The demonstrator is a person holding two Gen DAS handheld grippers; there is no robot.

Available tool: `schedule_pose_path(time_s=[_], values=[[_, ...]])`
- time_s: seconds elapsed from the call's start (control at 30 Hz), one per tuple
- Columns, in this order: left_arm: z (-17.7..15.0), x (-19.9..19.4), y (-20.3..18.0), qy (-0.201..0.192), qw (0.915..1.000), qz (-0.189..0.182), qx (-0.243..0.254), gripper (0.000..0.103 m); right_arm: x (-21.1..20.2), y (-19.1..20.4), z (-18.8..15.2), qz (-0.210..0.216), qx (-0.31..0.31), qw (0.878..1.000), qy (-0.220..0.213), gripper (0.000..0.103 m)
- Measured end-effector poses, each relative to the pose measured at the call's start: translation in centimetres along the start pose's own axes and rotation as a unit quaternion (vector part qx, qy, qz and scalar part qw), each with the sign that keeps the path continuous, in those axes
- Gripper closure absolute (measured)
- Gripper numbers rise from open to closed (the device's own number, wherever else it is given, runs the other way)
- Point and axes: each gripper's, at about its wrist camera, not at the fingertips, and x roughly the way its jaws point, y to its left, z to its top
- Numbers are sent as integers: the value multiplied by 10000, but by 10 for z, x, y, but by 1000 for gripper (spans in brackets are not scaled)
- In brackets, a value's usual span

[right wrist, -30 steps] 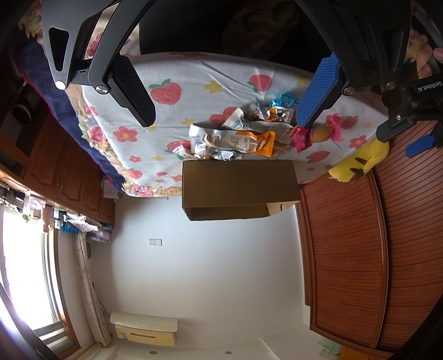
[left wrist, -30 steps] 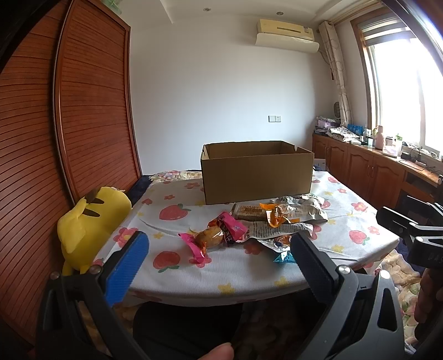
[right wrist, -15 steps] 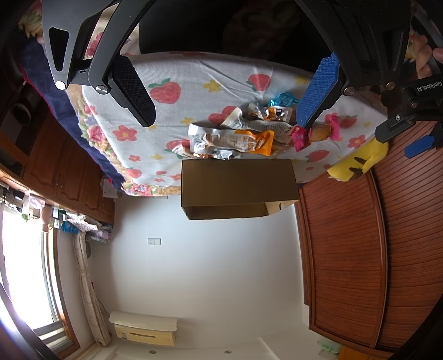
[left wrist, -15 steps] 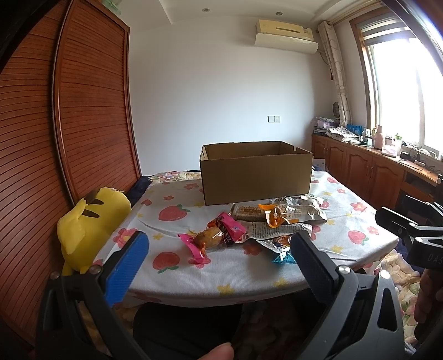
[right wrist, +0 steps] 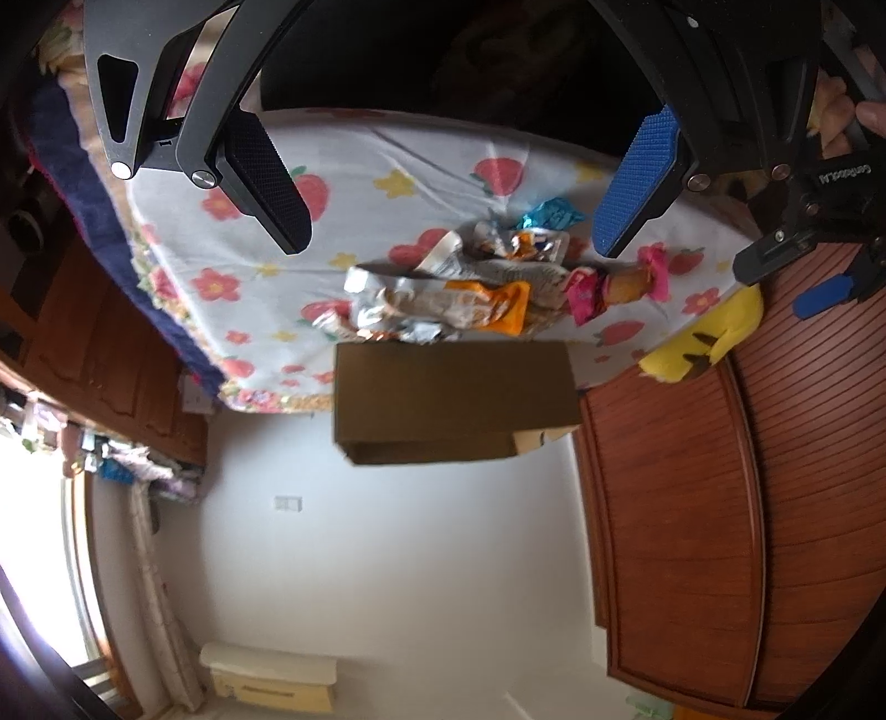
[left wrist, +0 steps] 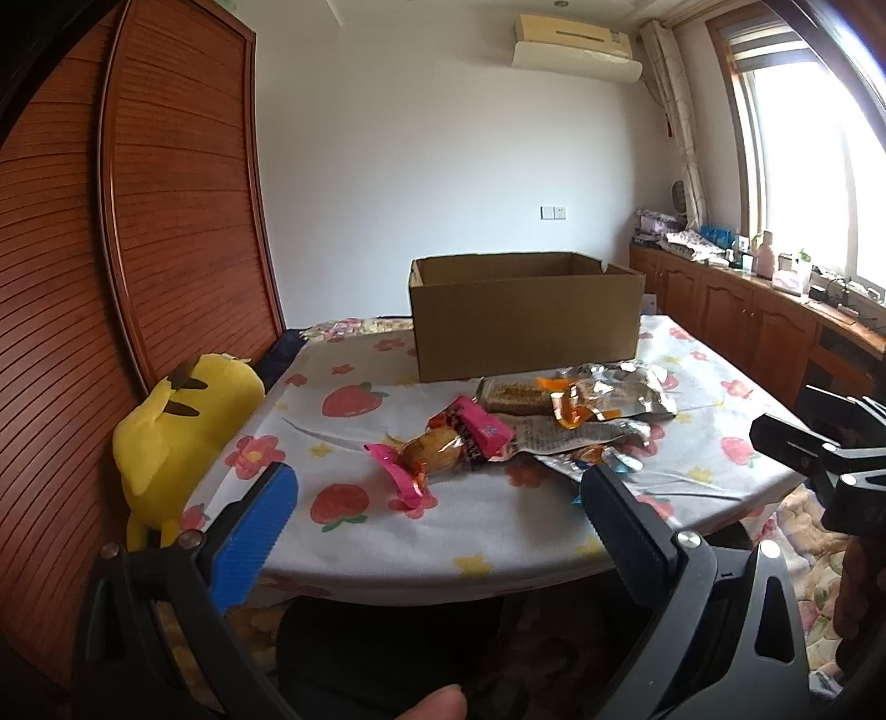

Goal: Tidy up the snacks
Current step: 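Reach the left tool to the pink-wrapped bread while the right tool reaches the orange pouch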

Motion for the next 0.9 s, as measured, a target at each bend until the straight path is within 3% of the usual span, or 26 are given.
schedule_pose_path(time_s=[0.43, 0.9], values=[[-2, 52, 25, 439, 9989, 129, 38, 0, 57, 0, 10, 476, -164, 9975, 495, 2], [14, 126, 38, 1125, 9929, -316, 239, 1, 127, -31, 36, 671, -629, 9901, 1058, 4]])
